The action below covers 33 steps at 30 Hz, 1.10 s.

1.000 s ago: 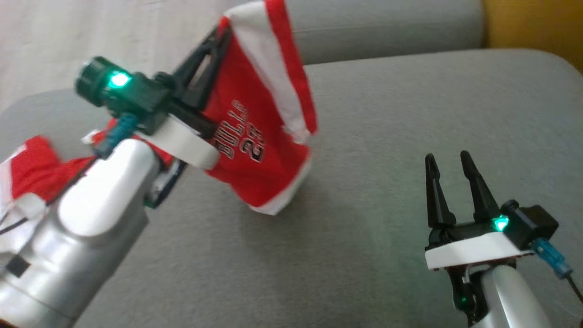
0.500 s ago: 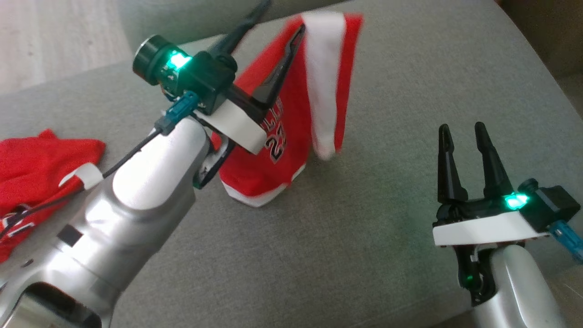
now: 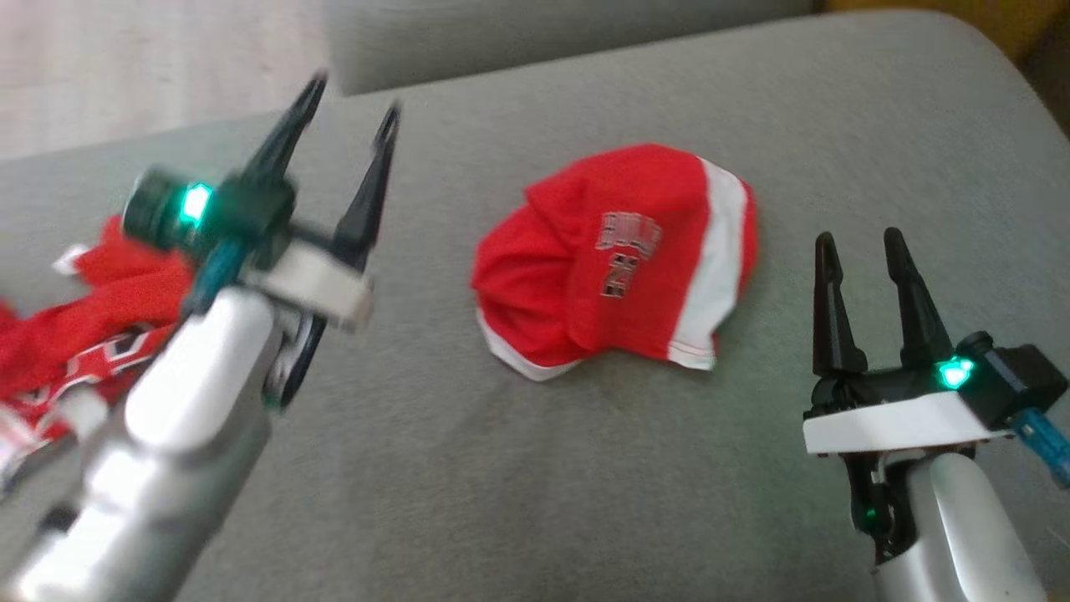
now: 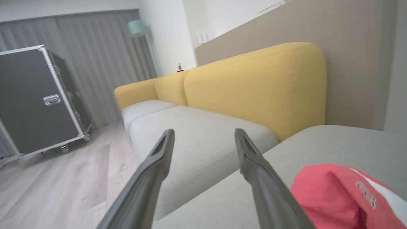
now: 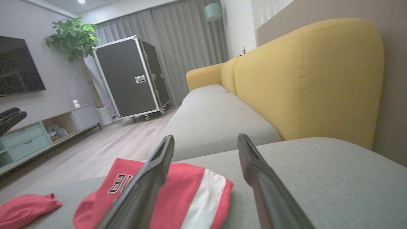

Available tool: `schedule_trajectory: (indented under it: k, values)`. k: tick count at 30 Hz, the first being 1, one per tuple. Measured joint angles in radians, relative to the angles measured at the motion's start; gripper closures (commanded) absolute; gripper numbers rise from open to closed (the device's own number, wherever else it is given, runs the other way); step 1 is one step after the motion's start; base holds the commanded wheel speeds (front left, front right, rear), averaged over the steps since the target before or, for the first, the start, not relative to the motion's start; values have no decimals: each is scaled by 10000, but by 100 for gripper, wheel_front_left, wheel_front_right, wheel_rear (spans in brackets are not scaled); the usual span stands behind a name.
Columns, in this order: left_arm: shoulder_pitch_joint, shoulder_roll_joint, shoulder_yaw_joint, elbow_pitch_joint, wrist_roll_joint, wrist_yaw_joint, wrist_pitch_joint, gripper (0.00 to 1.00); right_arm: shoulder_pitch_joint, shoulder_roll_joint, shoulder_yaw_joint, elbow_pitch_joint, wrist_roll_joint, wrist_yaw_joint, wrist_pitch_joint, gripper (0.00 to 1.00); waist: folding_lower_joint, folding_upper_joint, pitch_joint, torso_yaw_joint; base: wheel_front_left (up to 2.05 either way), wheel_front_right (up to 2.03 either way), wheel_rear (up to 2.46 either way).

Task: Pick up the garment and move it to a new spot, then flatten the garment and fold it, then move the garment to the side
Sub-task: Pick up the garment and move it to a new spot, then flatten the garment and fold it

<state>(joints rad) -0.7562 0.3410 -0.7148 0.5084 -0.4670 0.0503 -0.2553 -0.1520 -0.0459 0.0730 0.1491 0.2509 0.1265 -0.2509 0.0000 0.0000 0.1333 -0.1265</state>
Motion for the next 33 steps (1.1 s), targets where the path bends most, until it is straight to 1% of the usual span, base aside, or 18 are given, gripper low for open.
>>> schedule_trajectory:
  k: [3, 6, 9, 12, 14, 16, 19, 21, 23, 27, 29, 30, 33]
  values:
    - [1202, 88, 493, -487, 0, 115, 0, 0, 132, 0, -88, 92, -226, 0, 0, 0, 0, 0, -284, 474, 0, 0, 0]
    - [2296, 81, 840, -924, 6, 130, 0, 0, 420, 0, -88, 174, -447, 0, 0, 0, 0, 0, -577, 931, 0, 0, 0]
    - [3261, 6, 1197, -1344, 117, 247, 0, 0, 646, 4, -134, 274, -506, 0, 0, 0, -1, 0, -890, 1317, 0, 0, 0]
    - [4124, -232, 1670, -1758, 198, 384, 0, 0, 777, 4, -194, 305, -504, 0, 0, 0, -2, 0, -1177, 1619, 0, 0, 0]
    - [4744, -508, 2215, -2025, 165, 569, 2, 0, 872, 6, -178, 334, -500, 0, 0, 0, -2, 0, -1331, 1760, 0, 0, 0]
    - [5273, -652, 2545, -2282, 280, 642, 0, 0, 947, 6, -178, 359, -499, 0, 0, 0, -2, 0, -1442, 1841, 0, 0, 0]
    - [5844, -963, 2917, -2583, 518, 635, 0, 0, 1065, 6, -190, 387, -447, 0, 0, 0, -2, 0, -1495, 1865, 0, 0, 0]
    - [6032, -1145, 3053, -2686, 717, 610, 2, 0, 1066, 6, -184, 395, -412, 0, 0, 0, -1, 0, -1492, 1845, 0, 0, 0]
    - [6093, -1269, 3229, -2694, 907, 449, 0, 0, 1065, 4, -123, 391, -403, 0, 0, 0, -2, 0, -1460, 1849, 0, 0, 0]
    - [6090, -1442, 3452, -2677, 1166, 186, 0, 0, 1058, 4, 414, 318, -332, 0, 0, 0, -1, 0, -1310, 1928, 0, 0, 0]
    - [6070, -1616, 3618, -2522, 1156, 23, 2, 0, 1031, 4, 828, 364, -579, 0, 0, 0, 1, 0, -1213, 1986, 0, 0, 0]
    - [6070, -1616, 3618, -2522, 1156, 23, 2, 0, 1031, 4, 828, 364, -579, 0, 0, 0, 1, 0, -1213, 1986, 0, 0, 0]
    - [5959, -1793, 3703, -2389, 1164, -192, 0, 0, 954, 4, 1511, 1081, -1024, 2, 2, 0, 0, 0, -1075, 2123, 0, 0, 0]
